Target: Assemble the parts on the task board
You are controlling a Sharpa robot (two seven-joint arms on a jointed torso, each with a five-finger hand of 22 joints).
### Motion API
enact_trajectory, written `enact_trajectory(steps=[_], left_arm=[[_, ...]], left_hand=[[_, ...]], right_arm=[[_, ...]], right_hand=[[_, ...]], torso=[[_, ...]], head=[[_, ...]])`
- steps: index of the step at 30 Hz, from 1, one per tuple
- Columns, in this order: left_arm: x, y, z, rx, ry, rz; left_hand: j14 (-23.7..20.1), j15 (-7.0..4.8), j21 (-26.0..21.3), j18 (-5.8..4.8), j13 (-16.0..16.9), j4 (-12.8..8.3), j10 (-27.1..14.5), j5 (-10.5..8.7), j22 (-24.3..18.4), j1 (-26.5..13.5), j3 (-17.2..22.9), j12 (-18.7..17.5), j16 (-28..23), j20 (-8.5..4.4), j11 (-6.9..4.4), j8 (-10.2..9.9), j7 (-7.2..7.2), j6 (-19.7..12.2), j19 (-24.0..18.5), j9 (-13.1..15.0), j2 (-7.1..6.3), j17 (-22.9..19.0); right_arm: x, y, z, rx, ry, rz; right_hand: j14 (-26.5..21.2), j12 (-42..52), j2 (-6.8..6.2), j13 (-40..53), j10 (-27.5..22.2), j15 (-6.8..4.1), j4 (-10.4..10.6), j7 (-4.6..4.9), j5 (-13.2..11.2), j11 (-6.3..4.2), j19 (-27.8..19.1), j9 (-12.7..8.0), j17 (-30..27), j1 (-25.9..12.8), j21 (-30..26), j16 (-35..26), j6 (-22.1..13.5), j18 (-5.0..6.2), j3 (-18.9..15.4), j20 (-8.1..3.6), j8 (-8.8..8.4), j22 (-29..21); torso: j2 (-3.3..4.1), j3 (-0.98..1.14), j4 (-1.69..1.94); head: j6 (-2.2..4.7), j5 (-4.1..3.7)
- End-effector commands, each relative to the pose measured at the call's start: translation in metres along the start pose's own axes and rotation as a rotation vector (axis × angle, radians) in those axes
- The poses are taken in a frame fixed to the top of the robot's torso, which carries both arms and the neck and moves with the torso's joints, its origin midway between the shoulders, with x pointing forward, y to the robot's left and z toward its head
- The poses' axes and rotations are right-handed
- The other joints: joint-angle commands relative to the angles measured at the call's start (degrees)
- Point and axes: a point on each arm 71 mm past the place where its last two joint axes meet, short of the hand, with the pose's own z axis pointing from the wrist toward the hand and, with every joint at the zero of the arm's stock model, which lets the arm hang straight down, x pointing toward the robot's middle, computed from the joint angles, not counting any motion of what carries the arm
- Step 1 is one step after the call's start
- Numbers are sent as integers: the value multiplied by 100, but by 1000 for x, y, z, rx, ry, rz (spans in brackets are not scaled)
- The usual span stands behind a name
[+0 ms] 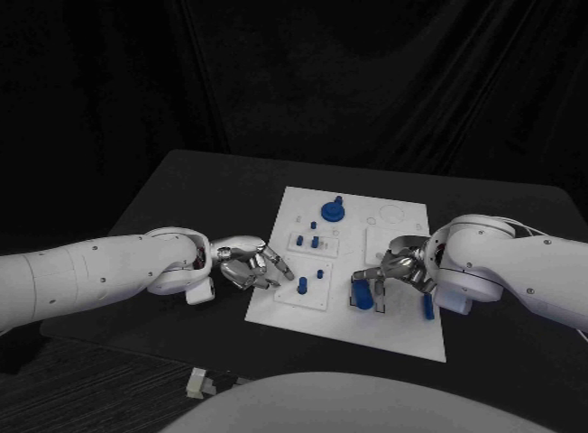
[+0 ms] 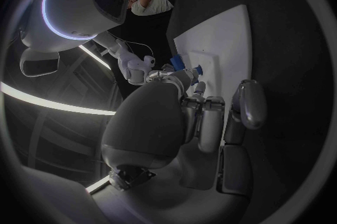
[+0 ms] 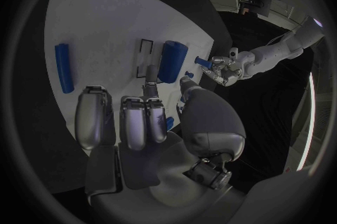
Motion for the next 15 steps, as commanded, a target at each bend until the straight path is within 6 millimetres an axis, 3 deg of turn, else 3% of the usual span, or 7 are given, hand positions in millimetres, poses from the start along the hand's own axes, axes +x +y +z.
enact_trajectory(steps=[1, 15], left_arm=[[2, -1, 1, 5, 12, -10], [2, 0, 1, 0, 15, -11]], left_hand=[[615, 40, -32, 81, 1073, -2, 8, 20, 926, -39, 44, -33, 15, 0, 56, 24, 21, 17, -24, 6, 4, 1510], [615, 43, -25, 79, 1074, -1, 9, 19, 929, -46, 46, -32, 15, 3, 60, 23, 25, 19, -14, 5, 0, 1510]], right_arm=[[1, 0, 0, 6, 4, 2], [-1, -4, -1, 6, -22, 26]], right_hand=[[588, 14, -50, 1509, 609, -3, 54, 13, -18, 13, 199, 11, 1396, -53, -20, -35, -47, 49, -112, 13, 19, 1146], [587, 14, 36, 1509, 609, 3, 352, 20, -14, 20, 200, 49, 1393, -144, -23, -36, -88, 49, -400, 19, 42, 1146]], torso=[[1, 0, 0], [-1, 0, 0]], head=[[1, 3], [1, 14]])
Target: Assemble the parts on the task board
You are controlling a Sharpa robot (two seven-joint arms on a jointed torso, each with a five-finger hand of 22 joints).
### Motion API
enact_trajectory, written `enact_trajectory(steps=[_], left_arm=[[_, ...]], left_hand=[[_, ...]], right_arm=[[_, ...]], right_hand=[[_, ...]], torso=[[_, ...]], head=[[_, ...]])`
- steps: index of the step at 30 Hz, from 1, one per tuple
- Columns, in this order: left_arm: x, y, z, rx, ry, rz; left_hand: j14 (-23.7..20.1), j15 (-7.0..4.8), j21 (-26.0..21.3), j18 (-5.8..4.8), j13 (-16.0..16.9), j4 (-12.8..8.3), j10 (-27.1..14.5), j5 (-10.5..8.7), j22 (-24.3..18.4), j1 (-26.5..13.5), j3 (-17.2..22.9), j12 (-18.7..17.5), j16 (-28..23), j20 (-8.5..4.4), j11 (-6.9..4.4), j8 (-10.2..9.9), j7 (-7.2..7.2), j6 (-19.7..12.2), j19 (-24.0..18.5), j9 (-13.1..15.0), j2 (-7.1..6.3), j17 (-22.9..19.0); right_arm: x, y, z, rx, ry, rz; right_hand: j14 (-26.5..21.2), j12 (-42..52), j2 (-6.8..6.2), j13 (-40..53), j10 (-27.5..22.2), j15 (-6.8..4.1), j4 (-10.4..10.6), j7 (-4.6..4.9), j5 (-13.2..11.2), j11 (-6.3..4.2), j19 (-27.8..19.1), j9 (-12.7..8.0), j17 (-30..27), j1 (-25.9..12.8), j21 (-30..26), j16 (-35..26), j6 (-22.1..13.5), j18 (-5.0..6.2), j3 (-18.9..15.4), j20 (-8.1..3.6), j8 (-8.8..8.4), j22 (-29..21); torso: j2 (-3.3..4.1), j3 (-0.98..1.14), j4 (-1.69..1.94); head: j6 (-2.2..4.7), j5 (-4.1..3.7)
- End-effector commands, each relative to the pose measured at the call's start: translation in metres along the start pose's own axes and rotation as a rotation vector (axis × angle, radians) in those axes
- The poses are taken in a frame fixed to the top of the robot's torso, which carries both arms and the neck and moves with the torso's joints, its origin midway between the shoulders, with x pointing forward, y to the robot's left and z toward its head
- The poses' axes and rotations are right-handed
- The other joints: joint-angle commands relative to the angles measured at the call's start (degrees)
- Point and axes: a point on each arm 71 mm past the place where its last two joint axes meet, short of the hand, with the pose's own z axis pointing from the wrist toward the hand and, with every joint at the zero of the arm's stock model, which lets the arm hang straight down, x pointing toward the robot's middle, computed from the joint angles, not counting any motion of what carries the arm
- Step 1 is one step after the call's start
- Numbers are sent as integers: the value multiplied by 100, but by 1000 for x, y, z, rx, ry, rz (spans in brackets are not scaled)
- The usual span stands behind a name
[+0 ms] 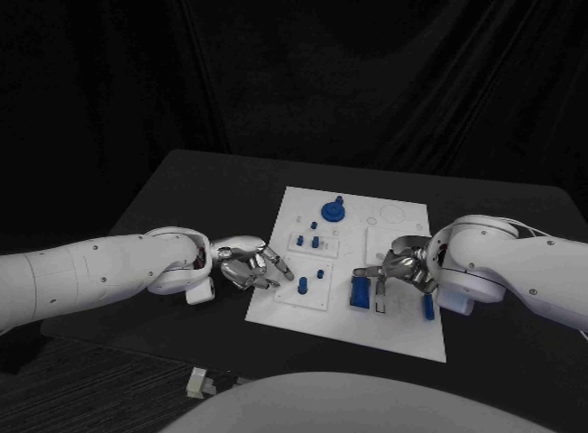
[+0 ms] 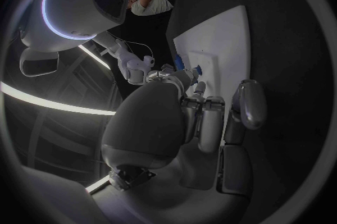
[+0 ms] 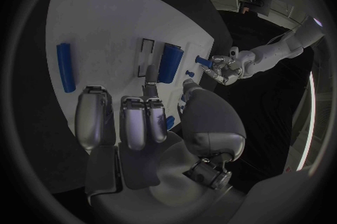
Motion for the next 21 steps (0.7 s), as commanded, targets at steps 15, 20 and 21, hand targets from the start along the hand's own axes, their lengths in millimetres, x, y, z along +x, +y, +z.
enact_trajectory(steps=[15, 20, 21], left_arm=[[2, 0, -1, 2, 11, -11], [1, 1, -3, -1, 8, -11], [1, 1, -3, -1, 8, -11]], left_hand=[[615, 46, -28, 80, 1070, 3, -7, 19, 928, -55, 49, -33, 15, 6, 48, 24, 29, 23, -17, 5, -2, 1510], [615, 46, -28, 80, 1070, 3, -7, 19, 928, -55, 49, -33, 15, 6, 48, 24, 29, 23, -17, 5, -2, 1510], [615, 46, -28, 80, 1070, 3, -7, 19, 928, -55, 49, -33, 15, 6, 48, 24, 29, 23, -17, 5, -2, 1510]], right_arm=[[0, -24, -21, -28, -69, 92], [-5, -46, -29, 12, -100, 86], [-6, -50, -30, 21, -107, 80]], right_hand=[[592, 14, 260, 1509, 609, 4, -66, 1, 567, 22, 218, 149, 1415, 581, 27, -25, -198, 39, -128, 20, 198, 1161], [594, 14, 299, 1509, 609, 4, -167, 4, 1030, 22, 223, 154, 1424, 798, 47, -21, -263, 36, -136, 20, 236, 1166], [595, 14, 306, 1509, 609, 5, -198, 3, 1102, 22, 225, 147, 1431, 850, 52, -18, -267, 34, -137, 20, 243, 1167]], torso=[[-3, 1, 1], [-4, 1, -6], [-3, 1, -8]], head=[[1, 19], [1, 15], [1, 11]])
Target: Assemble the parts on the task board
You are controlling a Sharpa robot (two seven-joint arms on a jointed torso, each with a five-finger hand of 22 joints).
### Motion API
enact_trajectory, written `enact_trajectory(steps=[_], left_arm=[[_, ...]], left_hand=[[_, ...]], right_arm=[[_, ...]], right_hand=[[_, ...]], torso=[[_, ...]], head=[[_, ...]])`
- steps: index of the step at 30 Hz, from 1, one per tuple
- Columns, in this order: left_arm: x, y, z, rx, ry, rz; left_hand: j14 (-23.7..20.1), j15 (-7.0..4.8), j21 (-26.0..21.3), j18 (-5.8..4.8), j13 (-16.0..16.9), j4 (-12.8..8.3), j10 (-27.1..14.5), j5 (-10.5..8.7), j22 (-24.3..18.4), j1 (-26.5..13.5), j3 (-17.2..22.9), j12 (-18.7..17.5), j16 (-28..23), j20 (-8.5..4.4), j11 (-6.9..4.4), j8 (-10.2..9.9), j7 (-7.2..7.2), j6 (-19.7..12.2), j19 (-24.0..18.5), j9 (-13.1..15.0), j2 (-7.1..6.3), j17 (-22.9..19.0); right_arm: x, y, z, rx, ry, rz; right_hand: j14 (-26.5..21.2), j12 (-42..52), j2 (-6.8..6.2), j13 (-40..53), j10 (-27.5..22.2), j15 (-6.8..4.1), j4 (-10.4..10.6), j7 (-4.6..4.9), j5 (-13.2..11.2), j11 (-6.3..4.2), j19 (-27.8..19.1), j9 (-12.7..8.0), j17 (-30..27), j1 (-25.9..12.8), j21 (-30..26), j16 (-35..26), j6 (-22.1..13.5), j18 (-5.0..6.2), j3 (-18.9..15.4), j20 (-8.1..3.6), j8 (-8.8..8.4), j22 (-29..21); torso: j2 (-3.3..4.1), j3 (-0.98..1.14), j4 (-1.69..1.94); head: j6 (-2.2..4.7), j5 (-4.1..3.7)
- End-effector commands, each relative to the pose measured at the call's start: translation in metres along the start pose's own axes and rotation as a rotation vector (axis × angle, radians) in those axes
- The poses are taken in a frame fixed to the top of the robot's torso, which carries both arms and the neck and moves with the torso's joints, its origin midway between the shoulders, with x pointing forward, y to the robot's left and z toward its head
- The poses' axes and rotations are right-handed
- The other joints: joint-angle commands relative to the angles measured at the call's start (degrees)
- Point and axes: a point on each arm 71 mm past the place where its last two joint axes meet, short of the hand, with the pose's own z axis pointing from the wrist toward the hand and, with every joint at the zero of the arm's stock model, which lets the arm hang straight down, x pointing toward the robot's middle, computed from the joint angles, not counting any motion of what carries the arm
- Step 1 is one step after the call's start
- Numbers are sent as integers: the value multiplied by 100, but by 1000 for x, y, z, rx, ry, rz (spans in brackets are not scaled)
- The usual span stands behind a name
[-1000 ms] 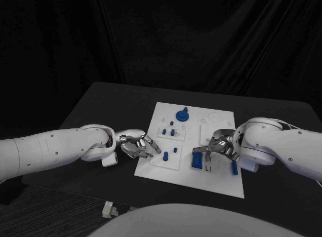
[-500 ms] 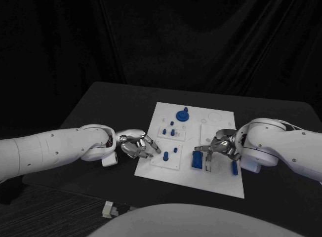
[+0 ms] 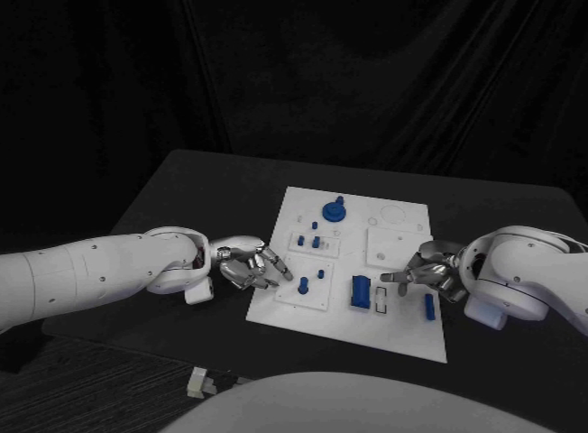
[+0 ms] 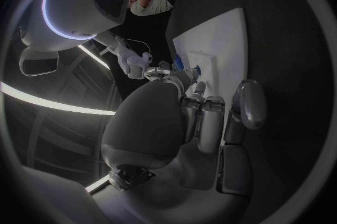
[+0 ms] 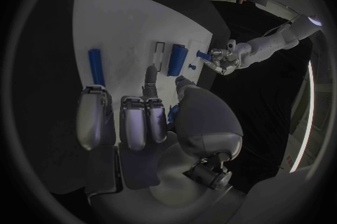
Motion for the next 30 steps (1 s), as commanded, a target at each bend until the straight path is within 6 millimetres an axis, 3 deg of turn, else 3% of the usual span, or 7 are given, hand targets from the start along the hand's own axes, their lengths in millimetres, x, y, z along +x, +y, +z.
enact_trajectory(steps=[1, 9, 14, 24, 25, 29, 30], left_arm=[[2, -1, 1, 7, 9, -9], [2, -1, 2, 7, 12, -9], [2, -2, 3, 9, 15, -9], [2, -2, 3, 12, 14, -9], [2, -2, 3, 12, 14, -9], [2, -2, 3, 12, 15, -9], [2, -2, 3, 13, 15, -9]], left_hand=[[594, 26, -28, 80, 1066, -14, 14, 19, 928, -55, 33, -33, 15, 6, 29, 24, 29, 23, -17, 5, -2, 1510], [594, 28, -33, 81, 1063, -13, 9, 19, 926, -59, 36, -36, 15, 9, 31, 27, 30, 29, -24, 6, -3, 1510], [594, 28, -33, 81, 1063, -13, 9, 19, 926, -59, 36, -36, 15, 9, 31, 27, 30, 29, -24, 6, -3, 1510], [594, 30, -34, 82, 1059, -12, 4, 19, 925, -62, 39, -39, 15, 11, 32, 31, 32, 37, -25, 7, -3, 1510], [594, 30, -34, 82, 1059, -12, 4, 19, 925, -62, 39, -39, 15, 11, 32, 31, 32, 37, -25, 7, -3, 1510], [594, 30, -34, 82, 1059, -12, 4, 19, 925, -62, 39, -39, 15, 11, 32, 31, 32, 37, -25, 7, -3, 1510], [594, 30, -34, 82, 1059, -12, 4, 19, 925, -62, 39, -39, 15, 11, 32, 31, 32, 37, -25, 7, -3, 1510]], right_arm=[[-6, -9, -4, 14, -55, -21], [-11, -23, -8, 47, -80, -84], [-7, -16, -9, 30, -83, -128], [6, 4, -12, -49, -86, -166], [8, 6, -12, -57, -86, -171], [15, 14, -10, -85, -78, -188], [17, 15, -10, -89, -74, -191]], right_hand=[[594, 14, 18, 1509, 609, 5, -97, -5, 212, 21, 227, -20, 1428, 167, 31, -20, -36, 33, 9, 21, 38, 1169], [593, 14, 33, 1509, 609, 1, -251, -11, 456, 17, 229, -108, 1422, 390, 42, -22, -19, 31, 38, 18, 28, 1172], [597, 14, -65, 1509, 609, -23, -459, -59, 28, -19, 244, -110, 1439, 621, 90, -15, 178, 22, -18, 4, 169, 1185], [602, 14, -23, 1509, 609, -172, -605, -265, -586, -202, 255, 1894, 1463, 784, 133, -4, -233, 12, -410, -136, 2114, 1196], [602, 14, -22, 1509, 609, -182, -592, -276, -673, -220, 258, 2283, 1464, 794, 145, -4, -16, 10, -462, -144, 2727, 1200], [602, 14, -4, 1509, 609, -201, -538, -313, -762, -242, 257, 2876, 1466, 792, 145, -3, 501, 11, -537, -165, 3797, 1199], [602, 14, -4, 1509, 609, -204, -533, -316, -768, -242, 257, 2901, 1466, 789, 147, -3, 516, 10, -543, -165, 3835, 1200]], torso=[[-1, 0, -9], [8, -1, -5], [7, 0, -2], [4, 0, 1], [4, -1, 2], [5, -1, 0], [5, -1, 0]], head=[[1, -14], [1, -72], [1, -87], [1, -65], [1, -65], [1, -74], [1, -73]])
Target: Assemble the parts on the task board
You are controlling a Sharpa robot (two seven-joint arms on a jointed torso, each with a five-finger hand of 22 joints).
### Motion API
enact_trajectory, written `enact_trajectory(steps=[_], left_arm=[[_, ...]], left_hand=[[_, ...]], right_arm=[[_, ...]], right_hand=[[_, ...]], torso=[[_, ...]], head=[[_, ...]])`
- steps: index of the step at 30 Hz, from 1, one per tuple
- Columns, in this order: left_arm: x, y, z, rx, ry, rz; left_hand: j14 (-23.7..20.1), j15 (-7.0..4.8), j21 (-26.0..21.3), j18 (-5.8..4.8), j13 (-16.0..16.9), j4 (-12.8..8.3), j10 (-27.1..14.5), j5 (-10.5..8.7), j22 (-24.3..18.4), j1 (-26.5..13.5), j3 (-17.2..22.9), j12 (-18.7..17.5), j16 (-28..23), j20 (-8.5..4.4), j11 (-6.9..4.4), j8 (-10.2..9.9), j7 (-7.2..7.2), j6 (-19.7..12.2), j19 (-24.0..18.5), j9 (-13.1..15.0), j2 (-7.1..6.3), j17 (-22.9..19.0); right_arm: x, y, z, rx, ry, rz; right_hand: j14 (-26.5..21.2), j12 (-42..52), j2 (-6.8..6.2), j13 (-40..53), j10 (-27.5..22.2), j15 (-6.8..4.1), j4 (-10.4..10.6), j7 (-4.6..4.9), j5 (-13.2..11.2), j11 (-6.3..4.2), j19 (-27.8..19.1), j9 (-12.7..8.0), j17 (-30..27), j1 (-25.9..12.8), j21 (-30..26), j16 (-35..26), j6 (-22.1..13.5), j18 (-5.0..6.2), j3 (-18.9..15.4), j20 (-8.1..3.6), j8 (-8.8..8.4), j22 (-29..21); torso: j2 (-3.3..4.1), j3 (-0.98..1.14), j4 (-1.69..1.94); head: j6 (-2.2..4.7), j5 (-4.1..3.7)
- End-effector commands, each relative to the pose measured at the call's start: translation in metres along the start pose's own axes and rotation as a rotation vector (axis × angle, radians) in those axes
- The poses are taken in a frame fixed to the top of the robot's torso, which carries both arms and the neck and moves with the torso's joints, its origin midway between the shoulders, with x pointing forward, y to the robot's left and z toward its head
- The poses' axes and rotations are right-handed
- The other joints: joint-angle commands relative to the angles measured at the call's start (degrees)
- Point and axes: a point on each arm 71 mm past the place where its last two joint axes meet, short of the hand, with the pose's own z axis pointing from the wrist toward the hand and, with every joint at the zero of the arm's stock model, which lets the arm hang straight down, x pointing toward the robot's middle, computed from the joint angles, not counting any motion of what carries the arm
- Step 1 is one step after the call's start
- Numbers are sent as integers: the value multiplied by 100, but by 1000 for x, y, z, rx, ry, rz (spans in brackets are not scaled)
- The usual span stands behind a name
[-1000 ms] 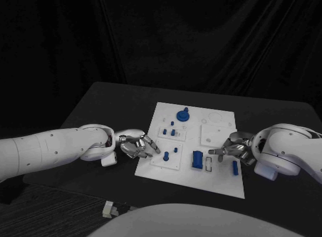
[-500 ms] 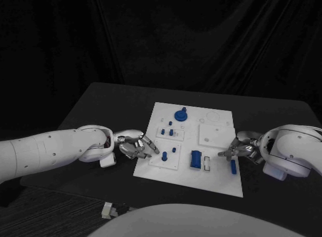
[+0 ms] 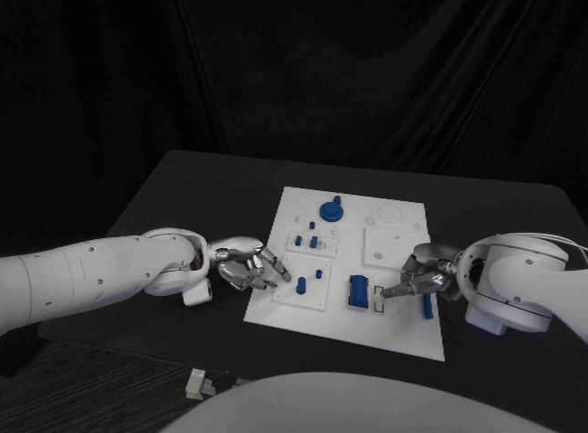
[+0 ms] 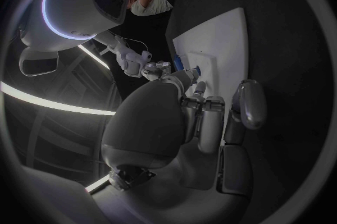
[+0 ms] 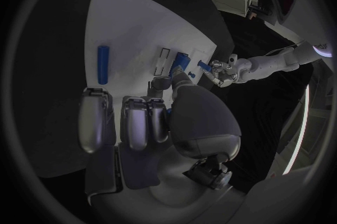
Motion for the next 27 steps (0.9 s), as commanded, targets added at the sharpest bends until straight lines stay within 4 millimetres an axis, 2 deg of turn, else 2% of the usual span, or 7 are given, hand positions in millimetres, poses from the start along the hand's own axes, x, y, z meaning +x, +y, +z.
enact_trajectory(steps=[1, 3, 7, 13, 19, 23, 27], left_arm=[[2, -1, 1, 13, 11, -9], [2, -1, 1, 13, 11, -9], [2, -1, 1, 12, 12, -9], [2, -1, 1, 12, 13, -10], [2, -1, 2, 12, 15, -10], [2, -2, 2, 13, 17, -11], [2, -2, 3, 14, 18, -11]], left_hand=[[595, 30, -35, 82, 1055, 4, 4, 19, 925, -63, 24, -39, 15, 10, 33, 31, 12, 17, -26, 7, -2, 1510], [595, 30, -35, 82, 1055, 4, 4, 19, 925, -63, 24, -39, 15, 10, 33, 31, 12, 17, -26, 7, -2, 1510], [595, 30, -35, 82, 1055, 4, 4, 19, 925, -63, 24, -39, 15, 10, 33, 31, 12, 17, -26, 7, -2, 1510], [595, 33, -43, 84, 1049, 2, -4, 21, 922, -65, 30, -44, 15, 13, 35, 34, 15, 25, -36, 8, -2, 1510], [595, 33, -43, 84, 1049, 2, -4, 21, 922, -65, 30, -44, 15, 13, 35, 34, 15, 25, -36, 8, -2, 1510], [595, 33, -43, 84, 1049, 2, -4, 21, 922, -65, 30, -44, 15, 13, 35, 34, 15, 25, -36, 8, -2, 1510], [595, 33, -43, 84, 1049, 2, -4, 21, 922, -65, 30, -44, 15, 13, 35, 34, 15, 25, -36, 8, -2, 1510]], right_arm=[[4, 6, 1, -35, -14, -32], [8, 10, 3, -44, -5, -38], [12, 14, 7, -52, 7, -43], [19, 19, 12, -61, 22, -48], [22, 25, 15, -68, 23, -49], [23, 28, 18, -68, 24, -52], [23, 30, 21, -66, 29, -55]], right_hand=[[596, 14, -4, 1510, 599, -50, 18, -17, -44, -49, 237, 453, 1466, 33, 26, -3, 152, 10, -53, -45, 323, 1196], [596, 14, -1, 1510, 599, -54, 36, -24, -79, -56, 237, 571, 1464, 31, 28, -4, 280, 9, -70, -49, 558, 1197], [594, 14, -5, 1510, 599, -58, 36, -30, -93, -61, 234, 657, 1458, 47, 21, -6, 411, 11, -78, -52, 774, 1195], [594, 14, -20, 1510, 599, -61, 33, -32, -109, -63, 233, 689, 1455, 57, 17, -7, 461, 12, -89, -55, 872, 1193], [594, 14, -51, 1510, 599, -64, 29, -36, -126, -66, 230, 753, 1456, 74, 10, -7, 612, 14, -105, -58, 1122, 1191], [593, 14, -33, 1510, 599, -73, 3, -49, -7, -78, 228, 823, 1453, 155, 6, -8, 770, 15, -90, -69, 1478, 1190], [592, 14, 23, 1510, 599, -84, -48, -61, 326, -90, 224, 813, 1445, 248, -3, -11, 699, 16, -65, -79, 1552, 1187]], torso=[[1, 0, -5], [0, 0, -4], [0, 0, -3], [0, 0, -1], [-1, 1, -5], [-2, 1, -3], [0, 1, 2]], head=[[1, -5], [1, -4], [1, 0], [1, 8], [1, -18], [1, -16], [1, -12]])
